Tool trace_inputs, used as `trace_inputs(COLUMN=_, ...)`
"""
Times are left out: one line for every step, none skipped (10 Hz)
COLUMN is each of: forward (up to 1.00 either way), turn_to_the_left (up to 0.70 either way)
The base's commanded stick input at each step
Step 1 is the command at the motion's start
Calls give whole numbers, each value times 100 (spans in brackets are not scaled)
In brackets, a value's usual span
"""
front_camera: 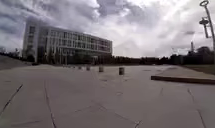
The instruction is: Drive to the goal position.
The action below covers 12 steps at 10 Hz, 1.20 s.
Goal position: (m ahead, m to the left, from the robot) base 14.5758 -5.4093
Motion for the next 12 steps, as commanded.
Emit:
trace_inputs(forward=100, turn_to_the_left=-5)
trace_inputs(forward=100, turn_to_the_left=-25)
trace_inputs(forward=100, turn_to_the_left=-39)
trace_inputs(forward=100, turn_to_the_left=-18)
trace_inputs(forward=100, turn_to_the_left=-6)
trace_inputs(forward=100, turn_to_the_left=0)
trace_inputs(forward=100, turn_to_the_left=0)
trace_inputs(forward=100, turn_to_the_left=0)
trace_inputs(forward=100, turn_to_the_left=0)
trace_inputs(forward=100, turn_to_the_left=0)
trace_inputs(forward=100, turn_to_the_left=0)
trace_inputs(forward=100, turn_to_the_left=-20)
